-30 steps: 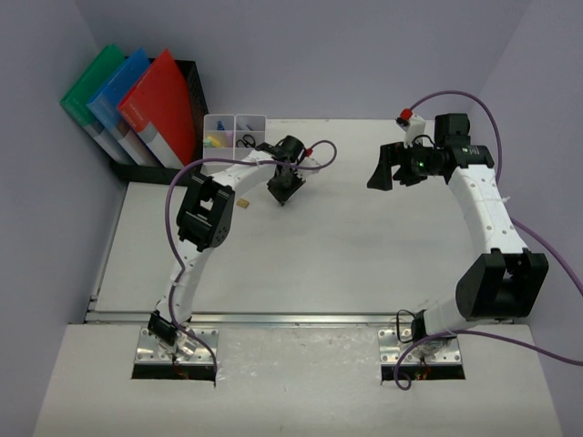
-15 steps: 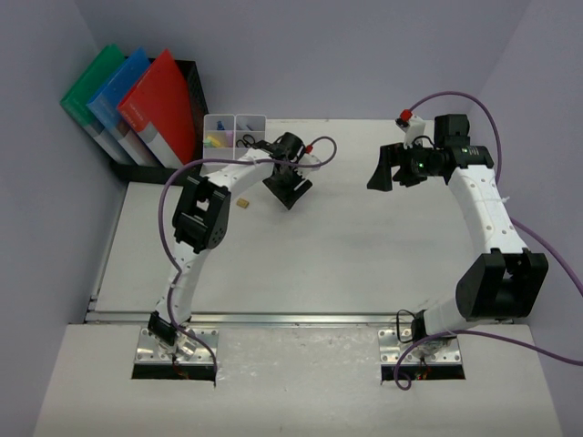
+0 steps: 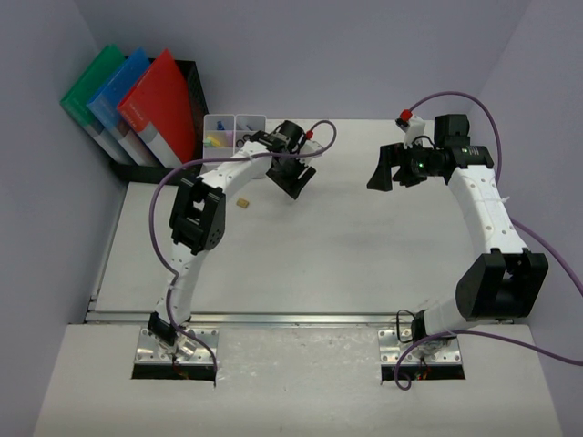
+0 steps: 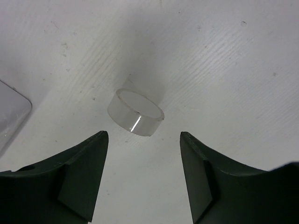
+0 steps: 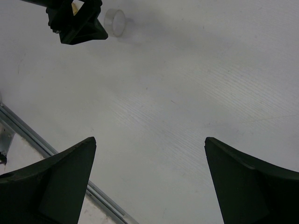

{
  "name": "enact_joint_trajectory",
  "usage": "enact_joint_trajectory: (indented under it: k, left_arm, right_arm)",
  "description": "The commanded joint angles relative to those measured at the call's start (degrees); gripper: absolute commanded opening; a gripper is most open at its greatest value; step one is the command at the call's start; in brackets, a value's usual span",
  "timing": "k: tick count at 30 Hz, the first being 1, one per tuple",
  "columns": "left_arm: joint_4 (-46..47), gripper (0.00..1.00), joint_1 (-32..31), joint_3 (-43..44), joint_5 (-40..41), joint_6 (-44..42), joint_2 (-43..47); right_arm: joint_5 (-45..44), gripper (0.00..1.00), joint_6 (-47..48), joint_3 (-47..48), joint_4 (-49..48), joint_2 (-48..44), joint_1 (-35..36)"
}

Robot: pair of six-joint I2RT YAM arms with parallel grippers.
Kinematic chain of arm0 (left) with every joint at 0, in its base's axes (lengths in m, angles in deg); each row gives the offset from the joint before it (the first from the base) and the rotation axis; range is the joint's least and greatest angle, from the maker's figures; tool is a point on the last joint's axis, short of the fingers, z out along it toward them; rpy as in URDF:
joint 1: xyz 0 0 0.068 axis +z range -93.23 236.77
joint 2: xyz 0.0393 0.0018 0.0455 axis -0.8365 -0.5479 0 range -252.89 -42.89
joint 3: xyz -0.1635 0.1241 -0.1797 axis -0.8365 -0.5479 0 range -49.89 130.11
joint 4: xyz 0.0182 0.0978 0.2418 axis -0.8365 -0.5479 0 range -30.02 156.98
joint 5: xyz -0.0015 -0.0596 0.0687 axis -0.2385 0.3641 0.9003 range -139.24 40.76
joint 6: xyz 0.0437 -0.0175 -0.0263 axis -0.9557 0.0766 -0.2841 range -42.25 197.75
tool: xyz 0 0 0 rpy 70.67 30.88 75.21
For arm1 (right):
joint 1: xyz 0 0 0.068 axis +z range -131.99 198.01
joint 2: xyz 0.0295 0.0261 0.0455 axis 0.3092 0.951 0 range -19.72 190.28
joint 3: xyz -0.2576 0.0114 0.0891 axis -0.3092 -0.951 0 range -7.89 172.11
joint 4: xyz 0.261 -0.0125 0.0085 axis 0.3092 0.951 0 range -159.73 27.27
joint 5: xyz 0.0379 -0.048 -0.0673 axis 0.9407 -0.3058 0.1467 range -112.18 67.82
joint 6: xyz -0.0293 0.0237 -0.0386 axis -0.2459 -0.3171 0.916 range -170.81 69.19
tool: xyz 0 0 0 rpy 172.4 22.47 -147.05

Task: Organize the desk

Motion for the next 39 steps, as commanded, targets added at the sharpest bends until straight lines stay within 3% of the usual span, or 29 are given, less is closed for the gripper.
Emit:
enact_joint_trajectory:
  k: [1,11,17,27,39]
  left_arm:
    - [-0.9,0.59,-0.4,2.5,-1.5,3.1,-1.8]
    - [-0.6,0.61,-0.5,1.3,-2.3,10.5,-2.5]
    - [1.8,0.55,-1.2,-0.7,3.3,15.5,-2.5]
    - [2.6,0.52,-1.5,1.6,10.2,17.1,-5.5]
    - [5.7,0.54,-1.5,2.2,8.8,20.2,-5.7]
  right_arm:
    - [0.8,0.99,0.2,0.4,-1.5,-1.2,-0.2]
    - [1.2,0.99,0.2,-0.1,-1.6,-1.6,-0.2]
    - [1.2,0.99,0.1,-0.8,-1.8,-2.3,-0.2]
    - [0.8,0.99,0.3,-2.4,-1.7,-3.9,-0.2]
    - [1.0,0.99,0.4,-2.0,-1.5,-3.7,-0.2]
